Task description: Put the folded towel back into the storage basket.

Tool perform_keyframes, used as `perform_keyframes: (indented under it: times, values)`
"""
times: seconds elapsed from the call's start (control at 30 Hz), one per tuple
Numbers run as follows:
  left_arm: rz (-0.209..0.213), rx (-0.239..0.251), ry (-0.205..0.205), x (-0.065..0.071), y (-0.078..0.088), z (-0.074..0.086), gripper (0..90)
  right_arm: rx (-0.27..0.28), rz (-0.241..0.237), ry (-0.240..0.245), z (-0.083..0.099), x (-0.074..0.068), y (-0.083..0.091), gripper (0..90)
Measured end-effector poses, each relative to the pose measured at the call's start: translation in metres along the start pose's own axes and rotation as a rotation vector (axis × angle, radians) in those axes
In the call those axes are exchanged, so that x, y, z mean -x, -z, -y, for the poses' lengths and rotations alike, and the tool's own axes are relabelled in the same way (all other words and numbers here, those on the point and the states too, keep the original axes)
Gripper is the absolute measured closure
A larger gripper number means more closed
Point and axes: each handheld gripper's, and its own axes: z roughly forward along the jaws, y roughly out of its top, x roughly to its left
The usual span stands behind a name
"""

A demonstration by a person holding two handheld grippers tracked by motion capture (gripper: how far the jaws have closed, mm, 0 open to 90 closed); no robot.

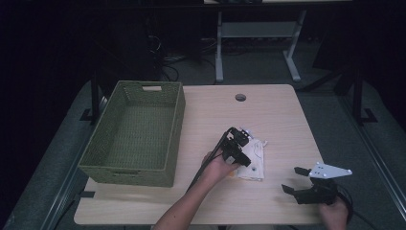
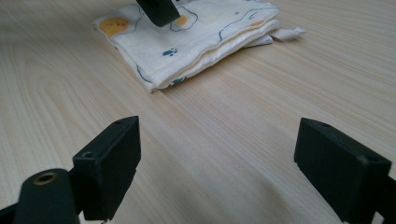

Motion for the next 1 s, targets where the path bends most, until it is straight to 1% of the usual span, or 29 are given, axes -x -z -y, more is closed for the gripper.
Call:
perform_keyframes:
  times: [0.07, 0.1, 0.13, 0.17, 0.2, 0.23, 0.3, 0.33, 0.47, 0.57, 0.6, 0.7, 0.77, 0.87, 0.93, 0.97, 1.0]
  values:
    - [-0.007, -0.017, 0.001, -0.0007, -0.0028, 0.0002, 35.1, -0.001, -0.001, 0.0, 0.0, 0.0002, -0.0004, 14.2]
    - [-0.007, -0.017, 0.001, -0.0007, -0.0028, 0.0002, 37.9, -0.002, 0.001, 0.002, -0.0001, 0.0002, -0.0007, 14.2]
    - [-0.028, -0.051, -0.007, 0.0009, -0.008, 0.0016, 40.1, -0.003, 0.0, 0.001, -0.0001, 0.0001, -0.0008, 14.2]
    - [-0.038, -0.052, -0.025, 0.0022, -0.0097, 0.0028, 41.7, -0.002, 0.0, 0.002, -0.0002, 0.0001, -0.0006, 14.2]
    - [-0.038, -0.052, -0.025, 0.0022, -0.0097, 0.0028, 43.1, -0.002, 0.0, 0.002, -0.0002, 0.0001, -0.0006, 14.2]
    - [-0.042, -0.038, -0.03, 0.0034, -0.0096, 0.0035, 45.6, -0.006, 0.012, 0.007, -0.0001, 0.0, 0.0006, 14.2]
    - [-0.04, -0.03, -0.056, 0.0047, -0.0085, 0.0039, 56.7, -0.004, 0.016, 0.008, 0.0003, -0.0001, 0.0017, 14.2]
    - [-0.043, -0.029, -0.057, 0.0049, -0.0084, 0.0038, 60.3, 0.0, 0.016, 0.008, 0.0004, 0.0, 0.0022, 14.2]
    - [-0.049, -0.02, -0.049, 0.0062, -0.0082, 0.0047, 67.5, 0.001, 0.021, 0.003, 0.0004, 0.0003, 0.0027, 14.2]
    - [-0.056, -0.021, -0.057, 0.0068, -0.0079, 0.0047, 74.7, 0.005, 0.018, 0.007, 0.0001, -0.0003, 0.0031, 14.2]
    - [-0.058, -0.021, -0.058, 0.0067, -0.0079, 0.0048, 74.7, 0.0, 0.021, 0.011, -0.0001, -0.0008, 0.0027, 14.2]
    - [-0.063, -0.021, -0.066, 0.0057, -0.0079, 0.0047, 78.9, 0.0, 0.018, 0.02, -0.0002, -0.0015, 0.0021, 14.2]
    - [-0.062, -0.015, -0.061, 0.0051, -0.0082, 0.005, 80.5, -0.005, 0.019, 0.018, -0.0003, -0.0011, 0.0015, 14.1]
    - [-0.059, -0.024, -0.063, 0.0042, -0.0077, 0.0047, 81.4, -0.002, 0.018, 0.013, -0.0002, -0.0013, 0.0019, 14.2]
    - [-0.051, -0.043, -0.066, 0.0032, -0.0069, 0.0038, 81.7, -0.002, 0.02, 0.017, -0.0002, -0.0014, 0.002, 14.2]
    - [-0.042, -0.063, -0.065, 0.0026, -0.0061, 0.003, 81.8, 0.001, 0.021, 0.019, -0.0002, -0.0015, 0.0024, 14.2]
    - [-0.031, -0.094, -0.066, 0.001, -0.0046, 0.0021, 81.9, 0.006, 0.021, 0.018, -0.0002, -0.0017, 0.0029, 14.2]
